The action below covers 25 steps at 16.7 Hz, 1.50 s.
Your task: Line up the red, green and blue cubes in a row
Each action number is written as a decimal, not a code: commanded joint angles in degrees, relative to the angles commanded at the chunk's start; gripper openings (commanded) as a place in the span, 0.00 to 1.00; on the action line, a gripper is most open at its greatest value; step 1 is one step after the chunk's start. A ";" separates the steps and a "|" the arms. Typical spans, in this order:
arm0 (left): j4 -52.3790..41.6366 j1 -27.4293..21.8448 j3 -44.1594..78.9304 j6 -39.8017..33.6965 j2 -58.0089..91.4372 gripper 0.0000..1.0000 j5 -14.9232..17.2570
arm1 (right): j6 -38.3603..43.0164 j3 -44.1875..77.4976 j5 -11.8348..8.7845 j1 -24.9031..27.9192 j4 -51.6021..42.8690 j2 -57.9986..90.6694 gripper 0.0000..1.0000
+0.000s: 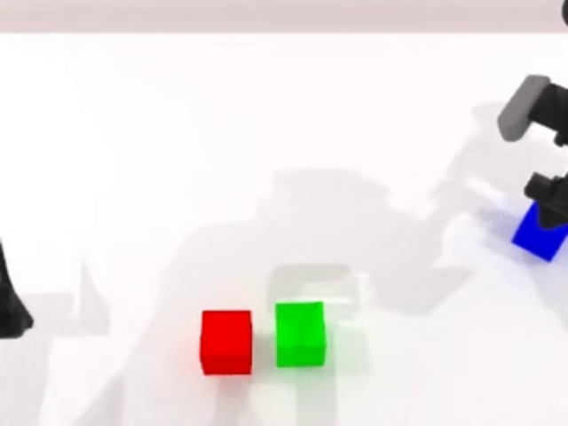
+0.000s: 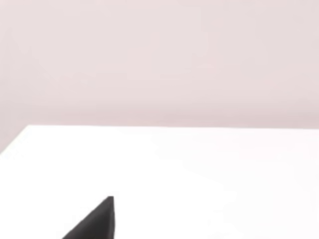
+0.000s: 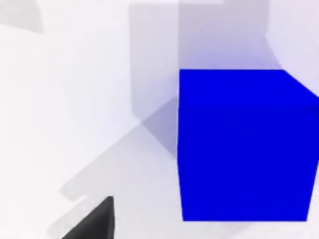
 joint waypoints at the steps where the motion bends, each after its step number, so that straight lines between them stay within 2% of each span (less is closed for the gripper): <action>1: 0.00 0.00 0.00 0.00 0.00 1.00 0.00 | -0.01 -0.98 0.00 0.08 1.34 0.46 1.00; 7: 0.00 0.00 0.00 0.00 0.00 1.00 0.00 | 0.20 -8.87 0.03 0.25 14.04 4.85 1.00; 12: 0.00 0.00 0.00 0.00 0.00 1.00 0.00 | 0.19 -9.62 0.04 0.27 15.06 5.39 1.00; 25: 0.00 0.00 0.00 0.00 0.00 1.00 0.00 | 0.19 -9.62 0.04 0.27 15.06 5.39 0.02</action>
